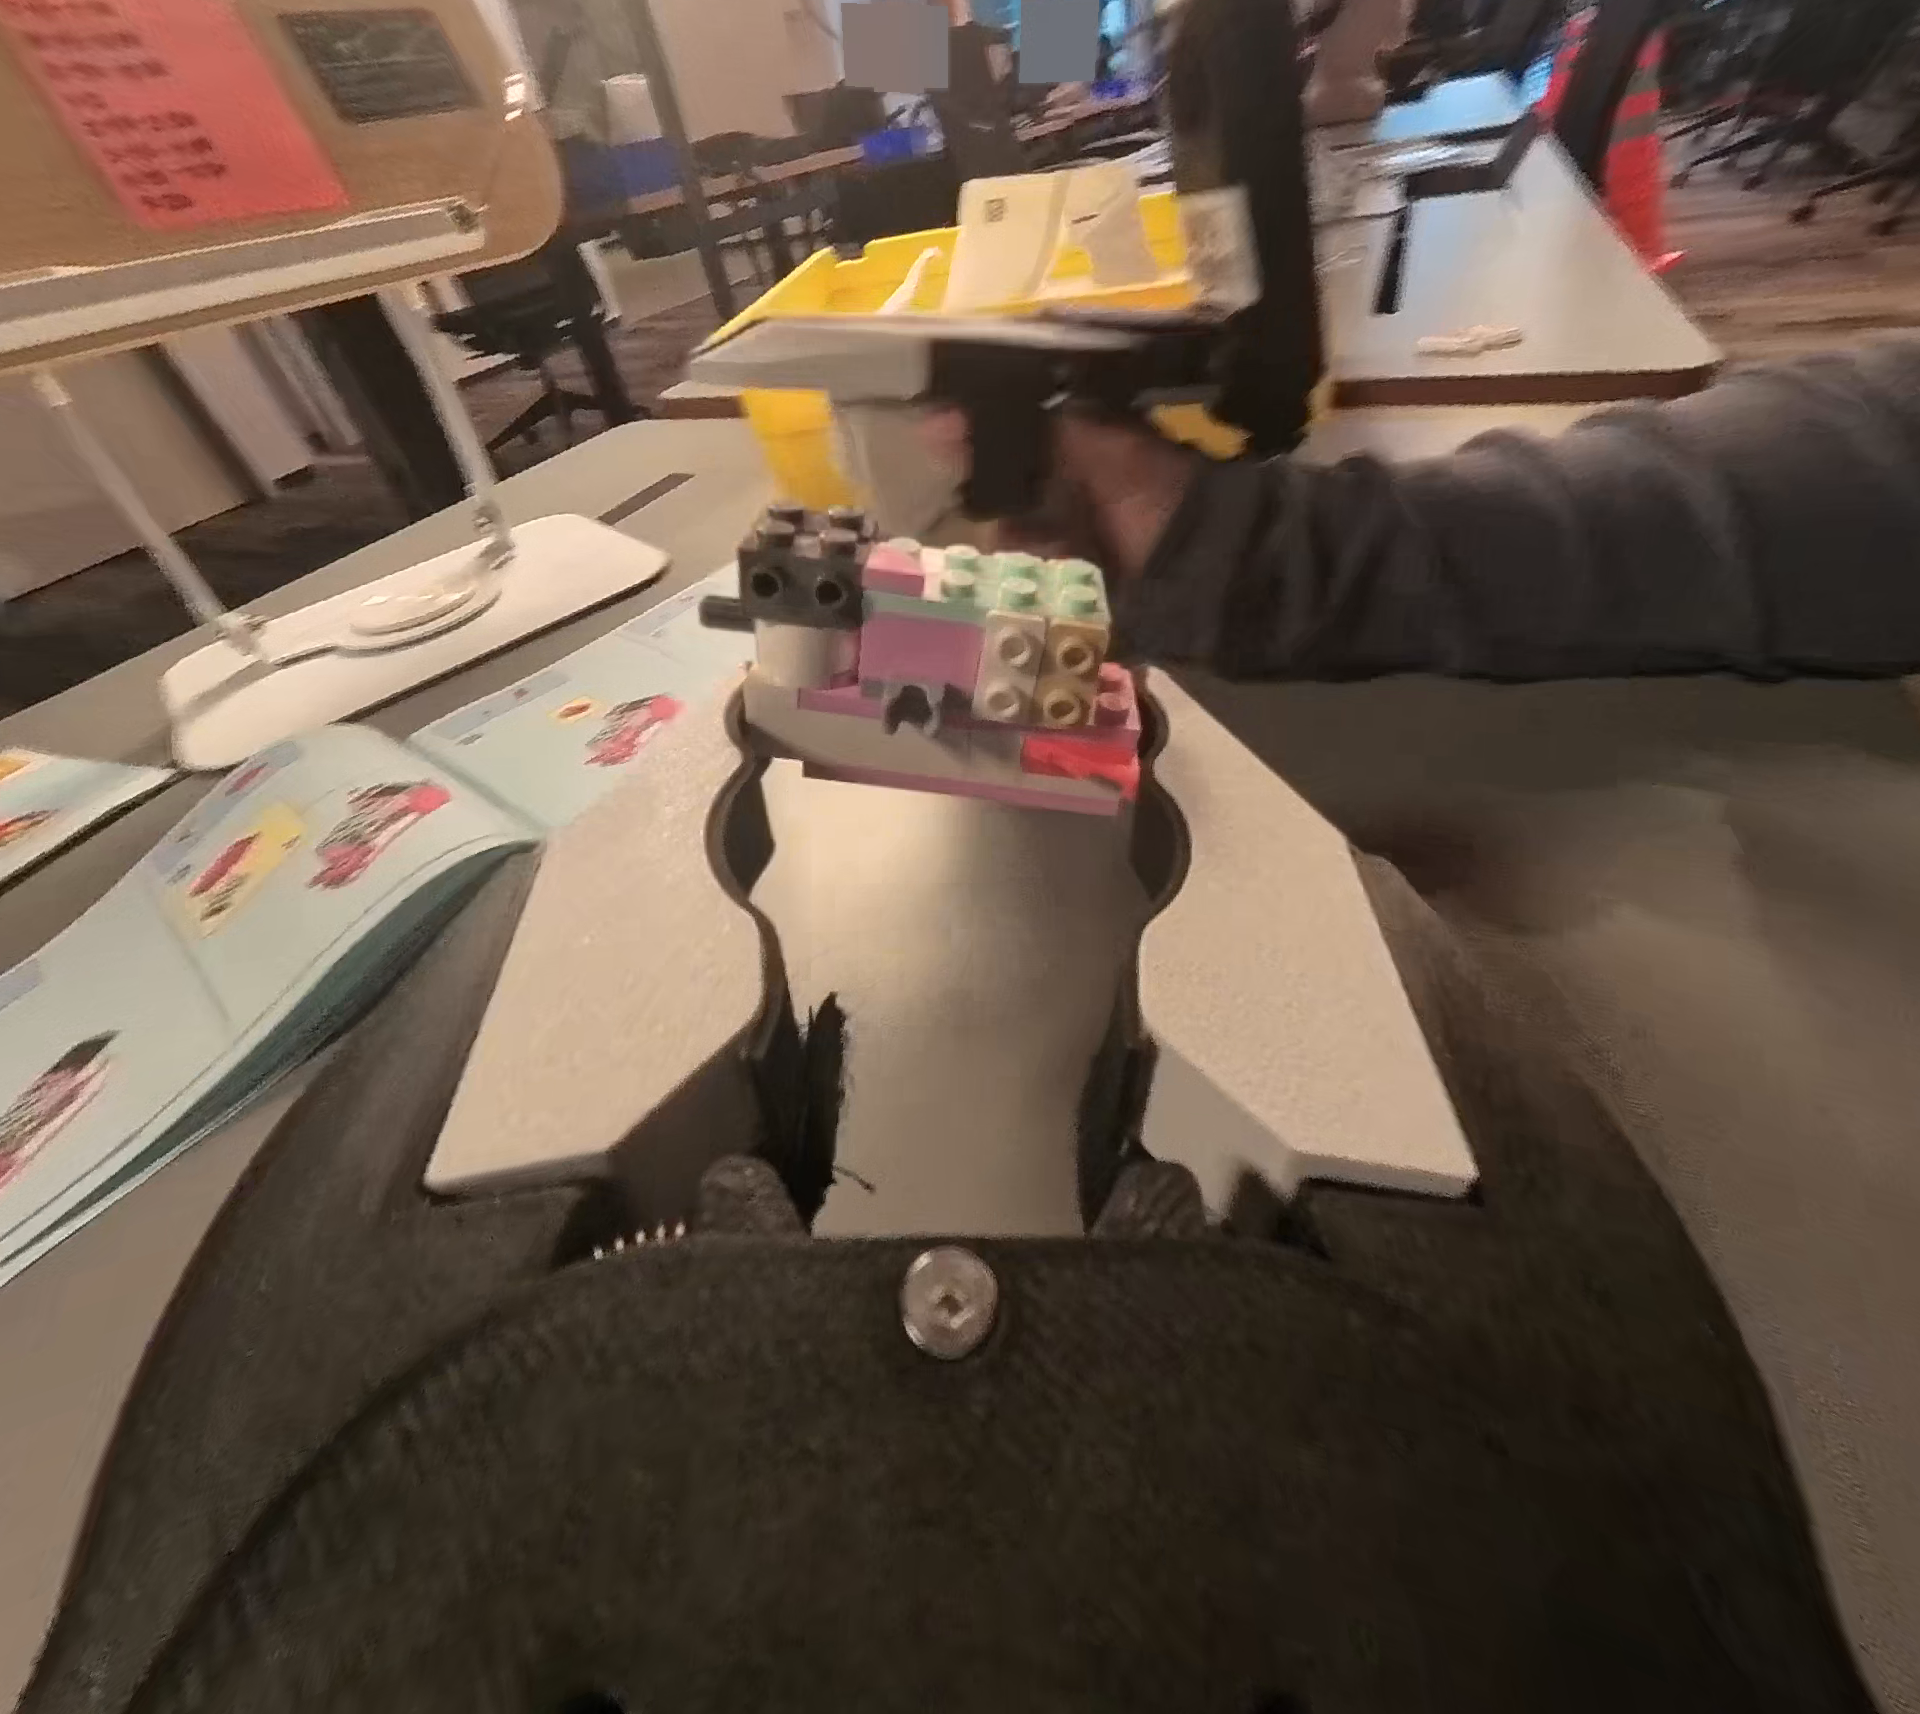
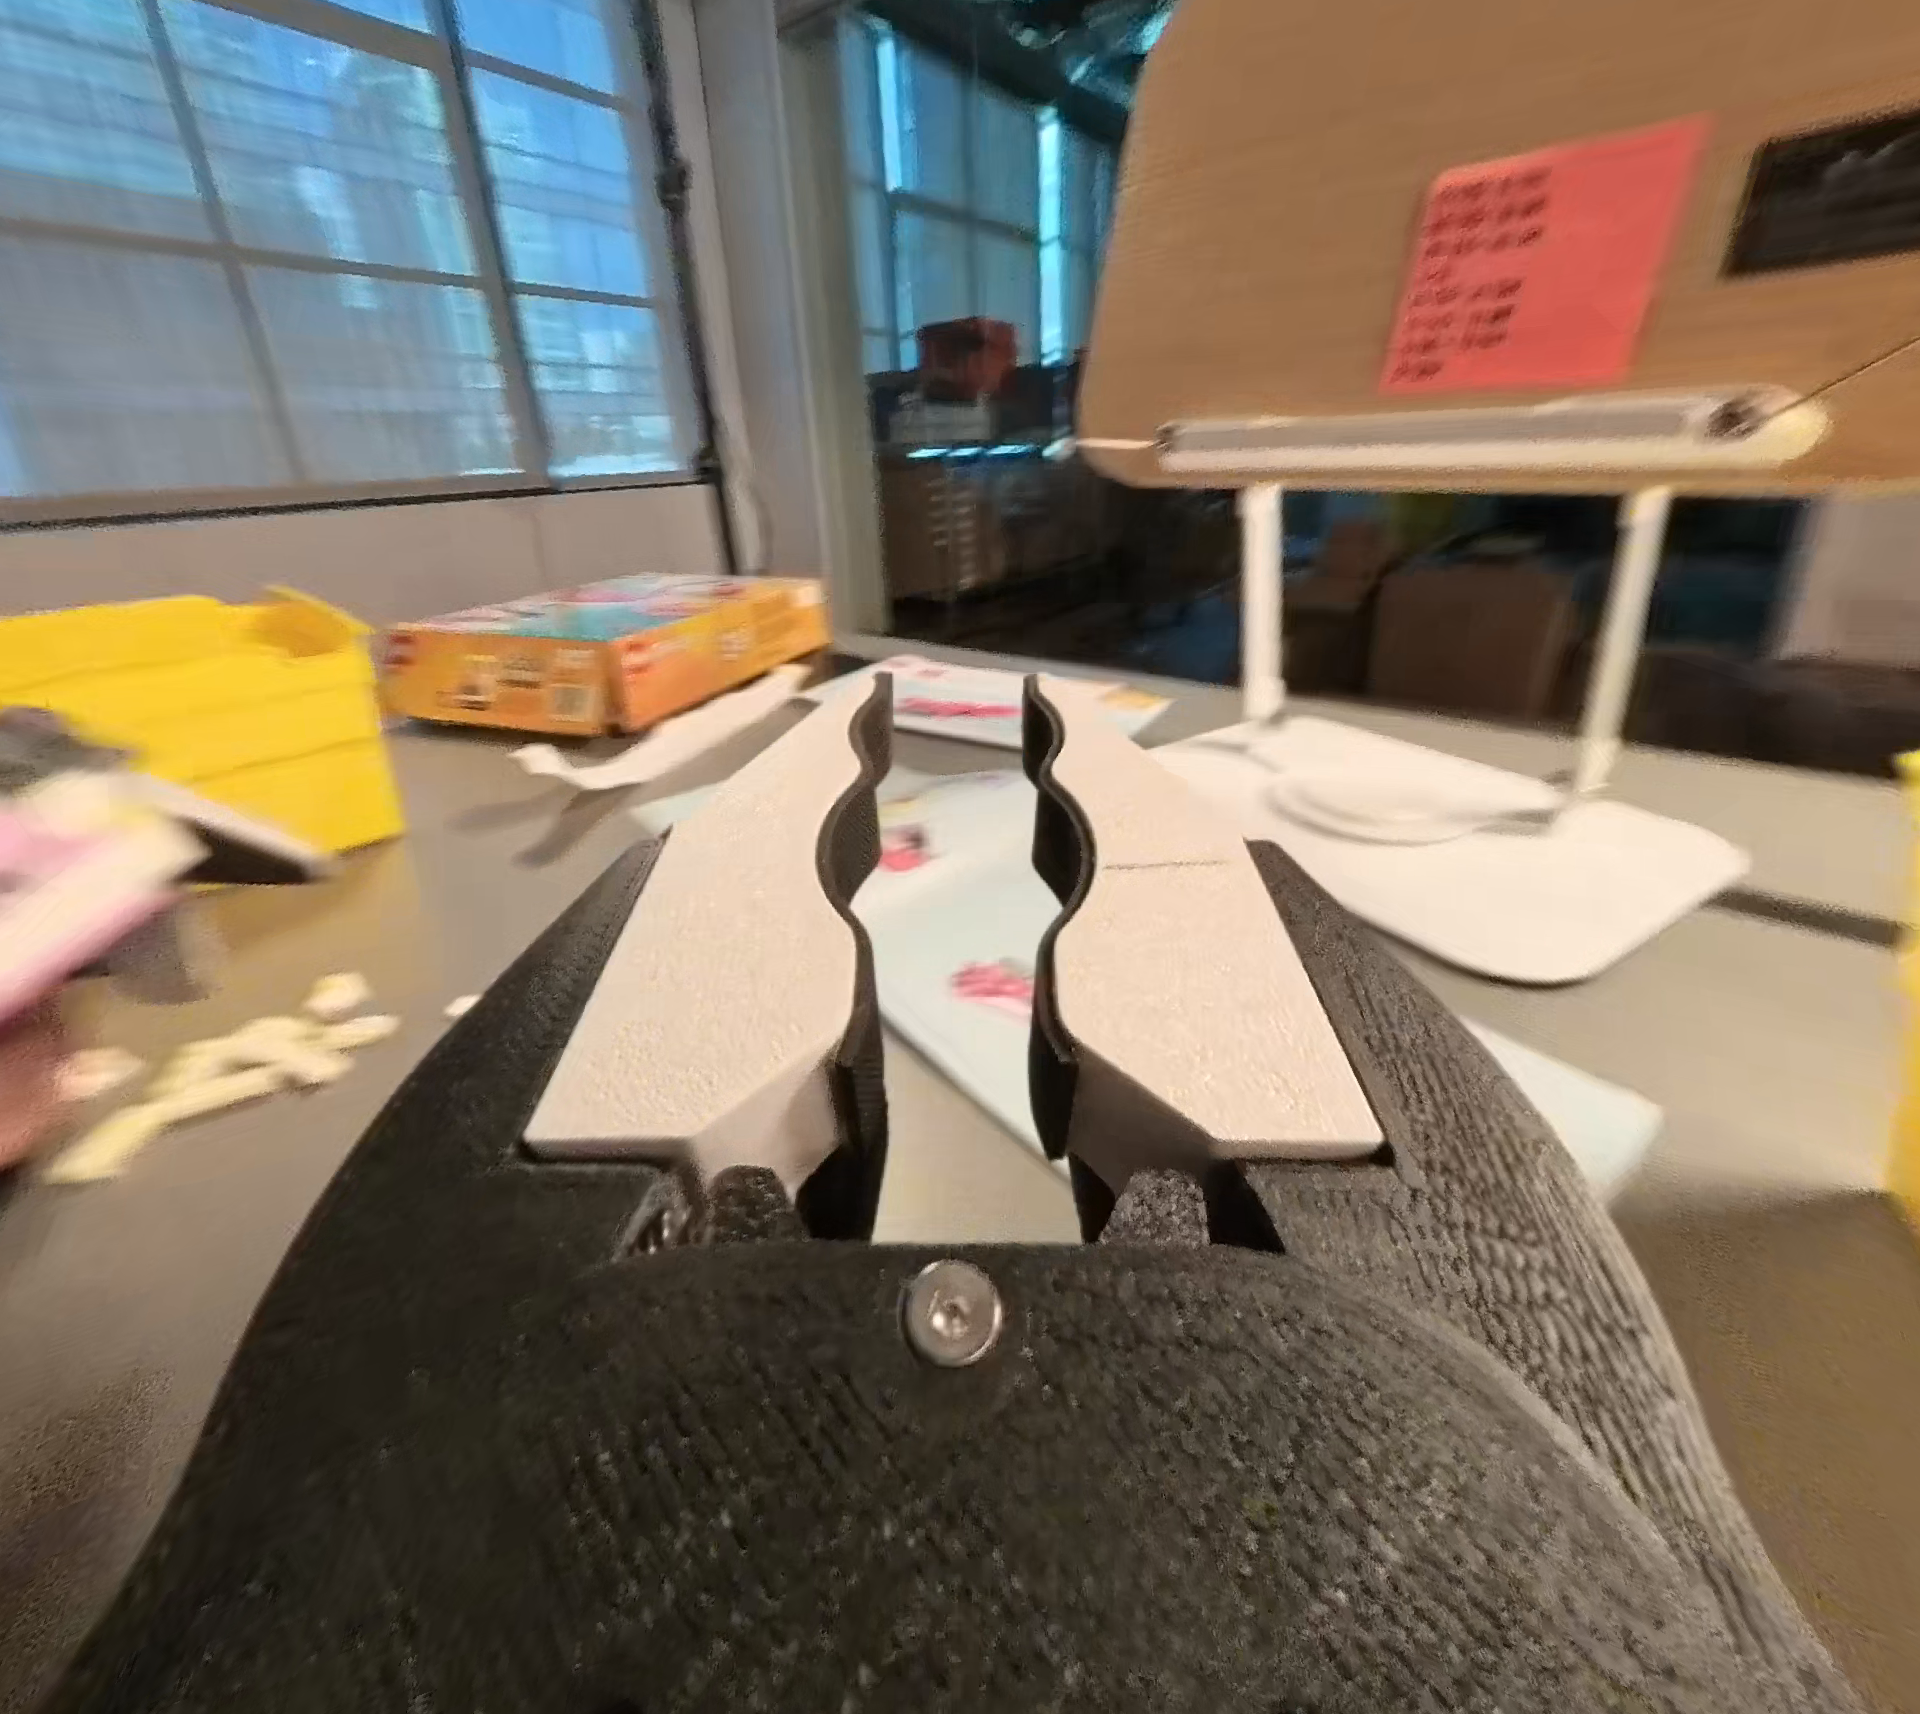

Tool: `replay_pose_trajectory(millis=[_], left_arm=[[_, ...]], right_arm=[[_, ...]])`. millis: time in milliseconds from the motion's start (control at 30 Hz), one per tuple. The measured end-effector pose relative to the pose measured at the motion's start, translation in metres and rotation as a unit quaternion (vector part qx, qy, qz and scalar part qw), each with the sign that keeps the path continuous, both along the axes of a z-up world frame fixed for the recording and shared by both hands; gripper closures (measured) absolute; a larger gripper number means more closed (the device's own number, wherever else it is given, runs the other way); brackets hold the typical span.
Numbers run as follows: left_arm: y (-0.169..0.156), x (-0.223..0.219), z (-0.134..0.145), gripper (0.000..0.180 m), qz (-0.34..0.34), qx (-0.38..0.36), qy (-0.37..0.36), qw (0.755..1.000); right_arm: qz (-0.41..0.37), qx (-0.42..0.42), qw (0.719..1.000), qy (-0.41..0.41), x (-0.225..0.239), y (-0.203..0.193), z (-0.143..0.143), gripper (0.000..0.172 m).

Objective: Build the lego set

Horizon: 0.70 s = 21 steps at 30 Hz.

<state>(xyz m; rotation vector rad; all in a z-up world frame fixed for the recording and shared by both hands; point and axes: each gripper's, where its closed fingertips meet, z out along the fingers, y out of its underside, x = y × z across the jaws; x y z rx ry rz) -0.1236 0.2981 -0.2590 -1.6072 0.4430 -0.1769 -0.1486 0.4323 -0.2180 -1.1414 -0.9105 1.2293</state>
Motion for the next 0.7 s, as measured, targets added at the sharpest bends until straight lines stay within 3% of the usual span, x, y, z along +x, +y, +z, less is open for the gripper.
replay_pose_trajectory(millis=[133, 300, 533, 700], left_arm=[[0.008, -0.030, -0.007, 0.113, 0.099, -0.011, 0.046, 0.994], [0.012, -0.042, -0.014, 0.113, 0.152, -0.026, 0.100, 0.983], [0.011, -0.040, -0.014, 0.113, 0.177, -0.015, 0.178, 0.968], [0.012, -0.037, -0.014, 0.113, 0.170, -0.013, 0.171, 0.970]], right_arm=[[0.187, -0.120, 0.975, -0.025, -0.005, -0.068, 0.014, 0.140], [0.322, -0.065, 0.925, -0.191, -0.010, -0.151, -0.013, 0.129], [0.248, -0.002, 0.928, -0.278, -0.014, -0.156, -0.032, 0.138], [0.233, 0.000, 0.926, -0.296, -0.014, -0.157, -0.035, 0.143]])
